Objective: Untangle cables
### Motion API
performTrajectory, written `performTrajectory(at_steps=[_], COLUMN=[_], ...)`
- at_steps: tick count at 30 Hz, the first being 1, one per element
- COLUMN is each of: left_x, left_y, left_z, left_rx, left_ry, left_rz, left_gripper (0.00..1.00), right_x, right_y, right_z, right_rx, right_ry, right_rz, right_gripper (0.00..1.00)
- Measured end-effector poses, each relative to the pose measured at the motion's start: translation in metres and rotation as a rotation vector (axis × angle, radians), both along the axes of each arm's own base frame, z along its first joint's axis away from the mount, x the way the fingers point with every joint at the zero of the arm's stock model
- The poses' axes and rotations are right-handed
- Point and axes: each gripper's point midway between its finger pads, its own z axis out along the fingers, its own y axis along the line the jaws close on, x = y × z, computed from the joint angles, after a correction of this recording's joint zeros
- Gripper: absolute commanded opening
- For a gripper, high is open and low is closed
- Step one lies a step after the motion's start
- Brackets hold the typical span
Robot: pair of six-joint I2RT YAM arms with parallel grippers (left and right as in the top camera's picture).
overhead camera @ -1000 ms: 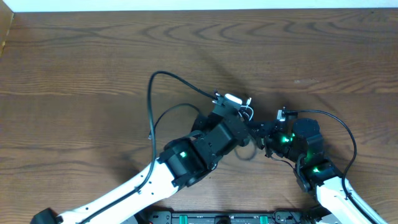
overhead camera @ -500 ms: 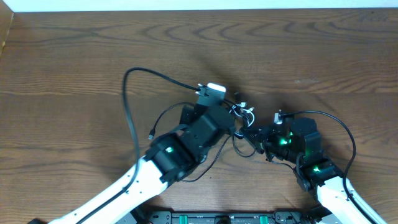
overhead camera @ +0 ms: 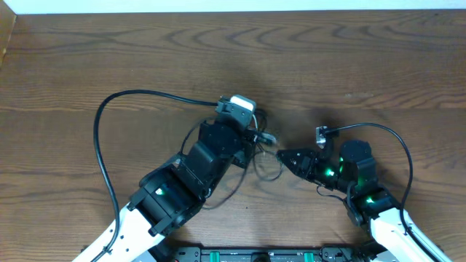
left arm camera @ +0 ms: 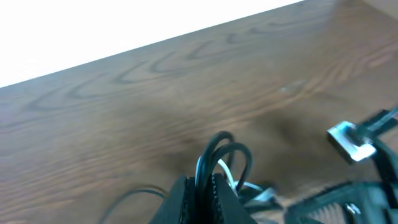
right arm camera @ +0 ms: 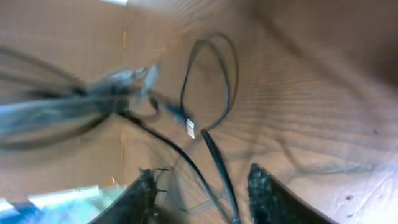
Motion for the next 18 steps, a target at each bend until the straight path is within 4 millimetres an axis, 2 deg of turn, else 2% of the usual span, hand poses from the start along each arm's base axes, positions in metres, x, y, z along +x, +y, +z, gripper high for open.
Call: performTrajectory(at_steps=[3,6,8,11,13,16,18], left_x=[0.001,0.002,0.000,-0.005,-0.012,-0.024,-0.033], left_y=[0.002,0.002,0.000,-0.007,-0.016,-0.029,-0.038], left_z=[0.000,0.001,0.000,-0.003,-0.005,-0.006,-0.006], left_rx=[0.013,0.015,0.018,0.027,0.035,0.034,0.025], left_ry=[-0.010,-0.013,-0.009,0.002,0.011,0.021,0.029], left_rz=[0.006,0.007,-0.010,-0.072,-0.148,-0.262,-0.342], left_gripper=[0.08,0.08,0.08,0.08,0.08,0.08,0.08], right_x=[-0.005,-0.009,-0.009,-0.008,-0.005,-0.001,0.002], right_y=[0.002,0.003,0.002,-0.003,-0.007,-0.009,-0.011], right_z=[0.011,0.036,0.050,0.070,0.083,0.100,0.104], right_rx=[-0.021,-0.037,-0.046,-0.069,-0.081,-0.087,-0.099], right_ry=[-0.114,-0.291,-0.382,-0.510,-0.587,-0.682,-0.714], right_rz=[0.067,0.120,0.124,0.104,0.080,0.055,0.040], right_gripper=[0.61,0.67,0.75,0.92,0.96,0.96,0.96])
